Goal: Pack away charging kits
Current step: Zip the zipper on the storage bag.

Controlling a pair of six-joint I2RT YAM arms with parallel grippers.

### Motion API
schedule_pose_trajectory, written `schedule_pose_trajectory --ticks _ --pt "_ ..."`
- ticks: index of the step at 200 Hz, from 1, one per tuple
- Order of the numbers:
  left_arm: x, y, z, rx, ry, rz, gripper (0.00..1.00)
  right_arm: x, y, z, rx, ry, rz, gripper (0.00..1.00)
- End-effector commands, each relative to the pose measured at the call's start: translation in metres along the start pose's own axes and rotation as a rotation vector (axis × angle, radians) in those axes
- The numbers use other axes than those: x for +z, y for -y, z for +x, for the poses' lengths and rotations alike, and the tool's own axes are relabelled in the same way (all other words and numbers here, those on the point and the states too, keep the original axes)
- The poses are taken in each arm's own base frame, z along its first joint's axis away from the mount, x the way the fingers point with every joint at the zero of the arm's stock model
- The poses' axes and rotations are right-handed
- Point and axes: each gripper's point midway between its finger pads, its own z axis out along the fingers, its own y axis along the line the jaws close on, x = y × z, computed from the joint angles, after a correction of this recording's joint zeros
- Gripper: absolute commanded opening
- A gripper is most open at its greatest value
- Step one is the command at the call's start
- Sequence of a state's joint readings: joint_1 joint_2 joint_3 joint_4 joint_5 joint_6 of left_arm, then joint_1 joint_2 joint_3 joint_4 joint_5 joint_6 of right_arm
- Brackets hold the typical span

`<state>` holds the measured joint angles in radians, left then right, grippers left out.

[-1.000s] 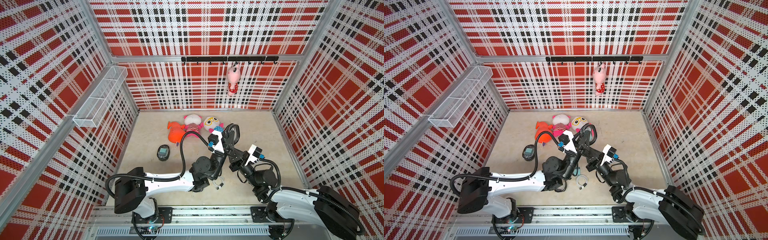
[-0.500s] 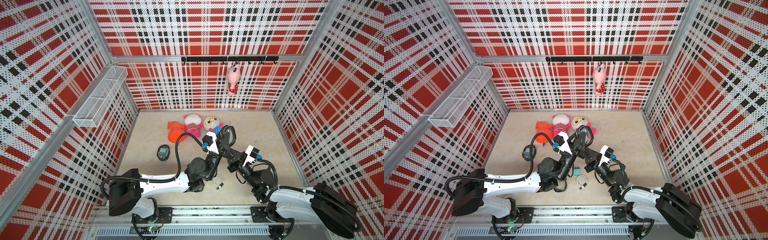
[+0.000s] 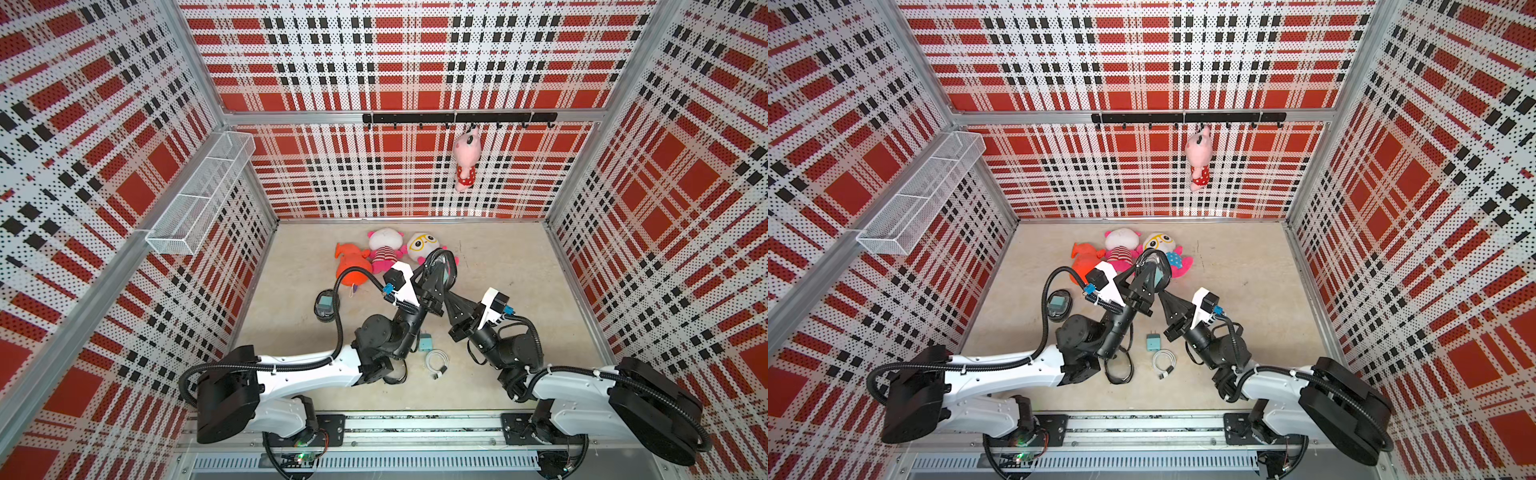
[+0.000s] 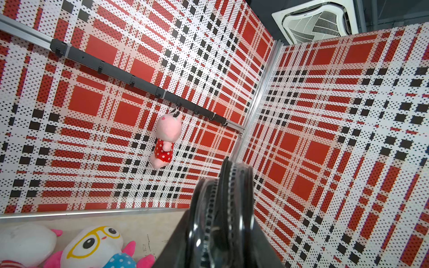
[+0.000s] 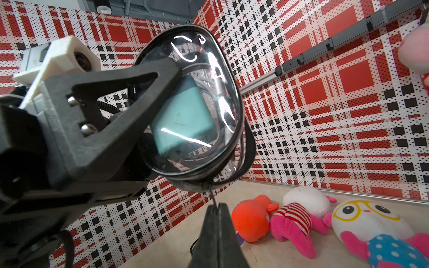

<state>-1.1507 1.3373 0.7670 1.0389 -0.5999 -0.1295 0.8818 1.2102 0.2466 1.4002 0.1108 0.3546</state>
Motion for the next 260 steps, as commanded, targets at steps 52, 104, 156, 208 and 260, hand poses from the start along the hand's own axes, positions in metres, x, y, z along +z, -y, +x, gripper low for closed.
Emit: schedule_pose_trajectory --ticks 52,104,156,208,260 --pt "-0.004 -0.018 -0.021 -0.138 -0.014 0.108 0.00 -0.003 0.031 -0.019 -0.069 0.031 0.173 0.00" --pt "-0.007 -0.023 -0.019 -0.206 -0.073 0.215 0.00 0.001 0.036 -0.024 -0.108 0.016 0.195 0.00" --pt "-0.010 -0.026 -0.018 -0.241 -0.104 0.266 0.00 0.005 0.045 -0.032 -0.146 0.005 0.237 0.00" --pt "-0.012 -0.015 -0.017 -0.260 -0.137 0.339 0.00 0.007 0.048 -0.036 -0.190 -0.008 0.260 0.00" --pt "-0.008 -0.012 -0.014 -0.265 -0.168 0.353 0.00 0.000 0.023 -0.043 -0.256 0.002 0.122 0.00"
